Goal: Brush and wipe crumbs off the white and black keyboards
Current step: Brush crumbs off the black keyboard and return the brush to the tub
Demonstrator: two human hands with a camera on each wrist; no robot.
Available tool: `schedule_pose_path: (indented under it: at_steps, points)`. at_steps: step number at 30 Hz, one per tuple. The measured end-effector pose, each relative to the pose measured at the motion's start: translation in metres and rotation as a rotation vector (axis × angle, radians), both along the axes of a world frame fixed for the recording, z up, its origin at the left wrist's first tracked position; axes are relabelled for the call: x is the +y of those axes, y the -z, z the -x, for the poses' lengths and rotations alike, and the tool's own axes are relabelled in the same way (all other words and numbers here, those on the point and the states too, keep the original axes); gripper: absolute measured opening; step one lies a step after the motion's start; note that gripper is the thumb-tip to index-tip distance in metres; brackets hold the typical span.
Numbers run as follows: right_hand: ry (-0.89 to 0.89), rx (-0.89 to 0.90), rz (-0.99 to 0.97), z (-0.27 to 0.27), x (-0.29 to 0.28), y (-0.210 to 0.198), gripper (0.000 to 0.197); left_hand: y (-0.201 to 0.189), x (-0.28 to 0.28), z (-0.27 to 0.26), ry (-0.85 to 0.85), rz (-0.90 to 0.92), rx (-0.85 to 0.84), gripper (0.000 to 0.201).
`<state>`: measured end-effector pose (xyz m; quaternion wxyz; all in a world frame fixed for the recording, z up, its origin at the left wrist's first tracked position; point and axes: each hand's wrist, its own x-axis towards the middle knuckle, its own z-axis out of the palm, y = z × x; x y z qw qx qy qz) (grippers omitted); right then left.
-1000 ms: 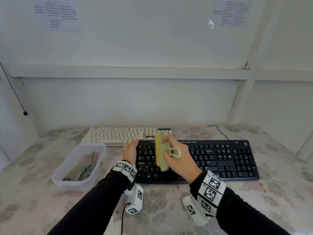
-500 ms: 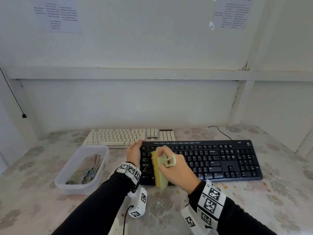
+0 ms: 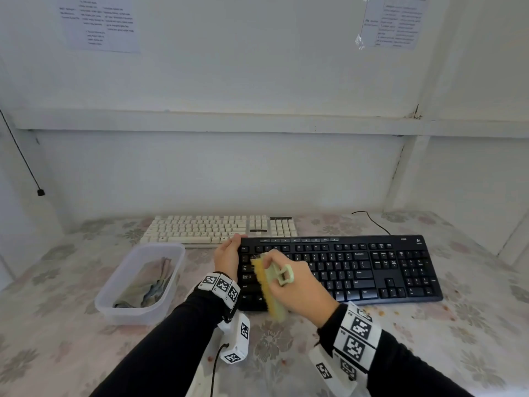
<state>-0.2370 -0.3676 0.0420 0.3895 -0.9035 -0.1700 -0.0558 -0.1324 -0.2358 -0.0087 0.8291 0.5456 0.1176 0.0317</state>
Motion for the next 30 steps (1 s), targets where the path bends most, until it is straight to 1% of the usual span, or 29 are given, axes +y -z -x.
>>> schedule_pose_path:
  at_steps: [1, 4, 5, 7, 9, 11, 15, 17, 20, 21, 24, 26, 28, 30]
  points:
    - [0.024, -0.021, -0.022, -0.002, -0.003, -0.004, 0.029, 0.0, 0.0, 0.0, -0.002, 0.005, 0.0, 0.022]
    - [0.071, -0.212, -0.126, -0.007, -0.004, -0.009, 0.032, 0.0, 0.0, 0.001, 0.011, 0.004, -0.001, 0.022]
    - [0.067, -0.238, -0.141, -0.008, -0.003, -0.007, 0.031, 0.001, 0.001, 0.001, 0.013, -0.001, -0.005, 0.022]
    - [0.034, -0.18, -0.117, -0.009, -0.002, -0.001, 0.03, 0.002, 0.001, -0.001, 0.011, -0.004, -0.011, 0.023]
    - [0.0, -0.103, -0.046, -0.003, -0.002, 0.006, 0.028, 0.004, 0.002, -0.003, 0.008, -0.007, -0.013, 0.023]
    - [-0.029, -0.062, 0.0, 0.006, -0.005, 0.011, 0.025, 0.006, 0.002, -0.004, 0.01, -0.026, -0.012, 0.023]
    - [-0.056, 0.005, 0.051, 0.018, -0.012, 0.007, 0.025, 0.008, 0.002, -0.006, 0.016, -0.026, -0.018, 0.022]
    - [0.001, -0.016, 0.01, 0.015, -0.013, -0.001, 0.028, 0.009, 0.002, -0.006, 0.022, -0.029, -0.025, 0.022]
    - [0.053, -0.141, -0.134, 0.008, -0.003, -0.006, 0.027, 0.01, 0.003, -0.008, 0.034, -0.026, -0.015, 0.022]
    - [0.048, -0.162, -0.149, 0.006, 0.001, -0.004, 0.027, 0.011, 0.004, -0.008, 0.039, -0.02, -0.014, 0.022]
    - [0.017, -0.115, -0.072, 0.002, 0.007, 0.011, 0.027, 0.008, 0.004, -0.005, 0.049, -0.003, -0.015, 0.022]
    - [-0.007, -0.069, 0.002, 0.004, 0.004, 0.019, 0.029, 0.009, 0.005, -0.006, 0.064, 0.018, 0.015, 0.023]
    - [-0.017, -0.035, 0.037, 0.007, -0.003, 0.022, 0.03, 0.009, 0.007, -0.007, 0.11, 0.053, 0.08, 0.027]
    - [-0.019, -0.007, 0.061, 0.009, -0.009, 0.022, 0.03, 0.01, 0.009, -0.006, 0.209, 0.087, 0.172, 0.043]
